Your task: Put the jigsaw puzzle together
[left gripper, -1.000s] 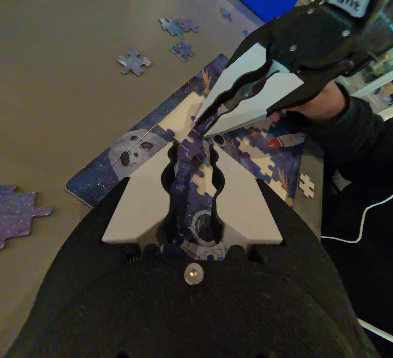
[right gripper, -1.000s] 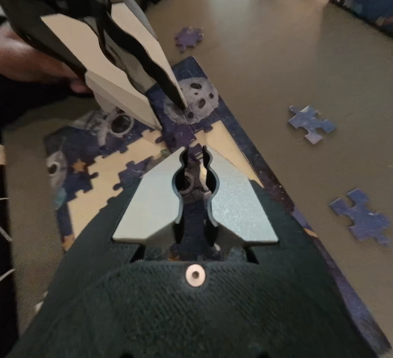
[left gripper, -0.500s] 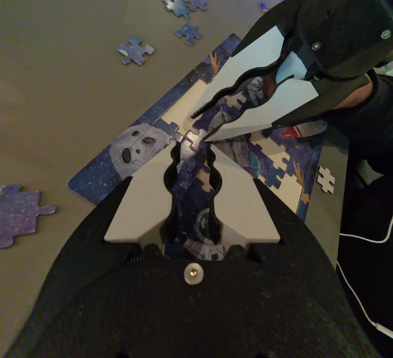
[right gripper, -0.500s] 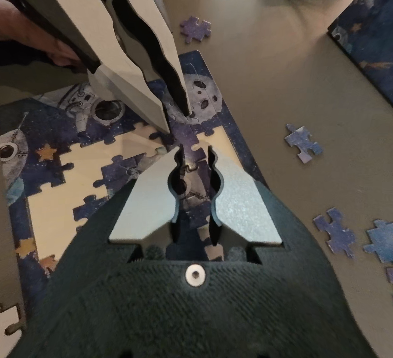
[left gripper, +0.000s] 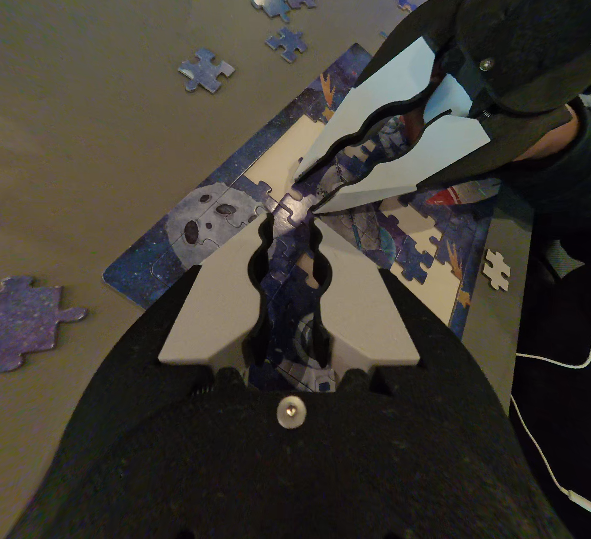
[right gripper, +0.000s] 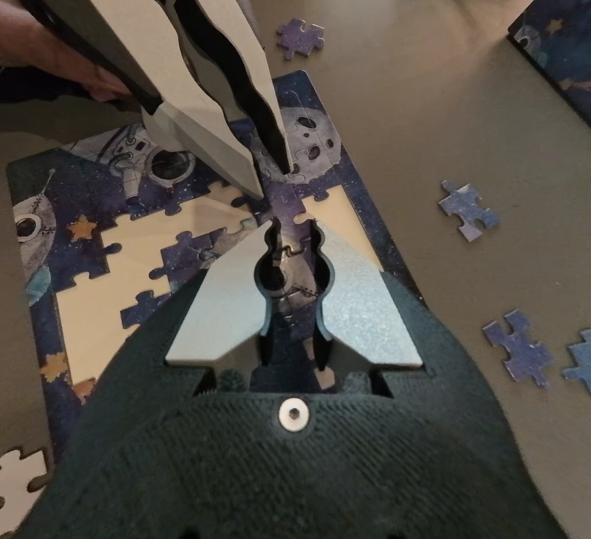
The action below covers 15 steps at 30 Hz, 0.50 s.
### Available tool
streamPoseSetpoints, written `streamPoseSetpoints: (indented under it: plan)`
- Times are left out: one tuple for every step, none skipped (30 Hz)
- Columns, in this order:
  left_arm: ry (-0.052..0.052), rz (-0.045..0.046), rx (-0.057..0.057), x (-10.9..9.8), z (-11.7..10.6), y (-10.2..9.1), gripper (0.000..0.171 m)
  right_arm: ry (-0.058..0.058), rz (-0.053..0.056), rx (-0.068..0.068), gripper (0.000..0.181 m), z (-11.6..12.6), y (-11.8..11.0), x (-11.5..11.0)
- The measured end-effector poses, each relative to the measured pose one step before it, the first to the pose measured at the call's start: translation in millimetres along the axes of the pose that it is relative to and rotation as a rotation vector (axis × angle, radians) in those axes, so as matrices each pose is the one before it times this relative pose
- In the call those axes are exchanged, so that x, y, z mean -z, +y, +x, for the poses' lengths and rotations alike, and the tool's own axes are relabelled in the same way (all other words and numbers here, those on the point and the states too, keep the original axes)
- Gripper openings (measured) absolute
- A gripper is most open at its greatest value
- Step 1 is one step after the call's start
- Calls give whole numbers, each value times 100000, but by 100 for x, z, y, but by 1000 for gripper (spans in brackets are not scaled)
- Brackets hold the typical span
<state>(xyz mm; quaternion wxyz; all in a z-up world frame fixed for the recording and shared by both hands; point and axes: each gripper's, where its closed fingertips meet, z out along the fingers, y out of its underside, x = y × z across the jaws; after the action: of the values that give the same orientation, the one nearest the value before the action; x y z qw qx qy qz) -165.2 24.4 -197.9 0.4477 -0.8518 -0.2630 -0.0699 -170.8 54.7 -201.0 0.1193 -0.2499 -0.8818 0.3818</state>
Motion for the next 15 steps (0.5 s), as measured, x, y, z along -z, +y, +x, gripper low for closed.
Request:
streamPoseSetpoints:
  plan:
    - [-188,-87,43,-8,-23,15,18,-117,54,-403,19,14,0,-12]
    - [-272,-78,94,-2,-44,13,17,-15,-31,-372,19,-11,-3,-6]
    - [-447,-41,148,1,-69,-4,16,8,-91,-321,19,-7,-17,-11]
    - [-311,72,64,11,-47,-1,15,50,-133,82,19,-17,-8,-4]
    - [-208,62,45,10,-26,-11,14,116,-150,402,19,-27,-20,-3]
    - [-332,-42,106,-4,-51,8,13,26,-161,252,19,-45,2,-9]
    - [-250,-98,48,-2,-36,4,12,-141,-130,54,19,-19,20,26]
    - [-81,-130,-33,-3,-5,26,11,-256,-62,-69,20,-2,18,28]
    - [-42,-103,-112,-7,3,10,11,-376,37,-287,20,-26,15,3]
    - [-30,-67,-148,-8,10,10,11,-620,85,-615,20,-42,14,7]
    - [-62,-62,-105,5,8,7,11,-980,-15,-925,19,-75,40,-15]
    - [-19,-70,-74,-10,9,6,11,-913,221,-918,19,-35,4,11]
    - [27,-48,-70,3,-1,7,11,-744,101,-702,19,-15,12,12]
    - [50,30,-85,7,21,-1,11,-346,-169,-346,18,16,1,22]
    - [30,64,-103,11,5,-6,11,422,-191,-132,18,108,3,65]
